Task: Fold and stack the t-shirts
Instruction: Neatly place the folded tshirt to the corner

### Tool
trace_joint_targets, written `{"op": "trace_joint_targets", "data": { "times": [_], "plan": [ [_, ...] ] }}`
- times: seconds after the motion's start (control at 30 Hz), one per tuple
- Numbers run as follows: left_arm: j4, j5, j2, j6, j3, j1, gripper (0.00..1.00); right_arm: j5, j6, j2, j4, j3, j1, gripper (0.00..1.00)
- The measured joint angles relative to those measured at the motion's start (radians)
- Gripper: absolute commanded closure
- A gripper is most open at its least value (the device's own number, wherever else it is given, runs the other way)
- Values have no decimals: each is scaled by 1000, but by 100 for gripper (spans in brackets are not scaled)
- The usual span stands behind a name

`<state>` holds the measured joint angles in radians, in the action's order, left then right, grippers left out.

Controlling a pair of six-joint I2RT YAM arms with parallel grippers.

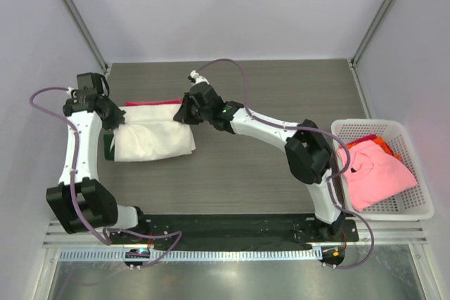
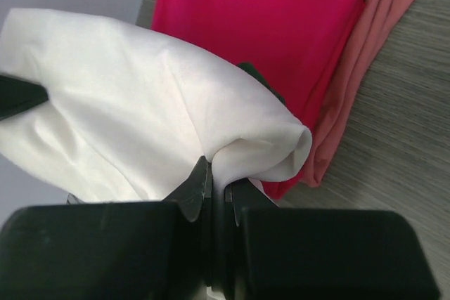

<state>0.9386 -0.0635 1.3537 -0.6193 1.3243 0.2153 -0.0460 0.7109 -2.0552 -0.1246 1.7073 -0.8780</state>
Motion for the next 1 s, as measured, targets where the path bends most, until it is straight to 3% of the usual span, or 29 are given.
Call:
{"op": "trace_joint_targets", "data": {
  "times": [0.53,0.57,0.6,0.7,0.73,0.77,0.8,1.0],
  "plan": [
    [-38,35,405,23,212,62,98,-7,-5,-341,-72,431,41,99],
    [-44,53,432,21,214,74,94,-14,-3,-360,-72,450,48,99],
    [-51,77,471,21,221,90,77,-21,0,-377,-72,462,57,98],
    [-70,127,560,24,224,120,32,-35,16,-429,-63,478,84,49],
    [-71,132,577,21,224,124,27,-31,23,-444,-64,478,94,32],
    [-71,135,590,17,224,128,22,-29,28,-455,-64,478,102,28],
    [-70,137,592,14,224,131,8,-21,25,-467,-64,477,112,27],
    [-65,109,516,18,230,129,3,1,6,-436,-45,380,144,27]
  ]
}}
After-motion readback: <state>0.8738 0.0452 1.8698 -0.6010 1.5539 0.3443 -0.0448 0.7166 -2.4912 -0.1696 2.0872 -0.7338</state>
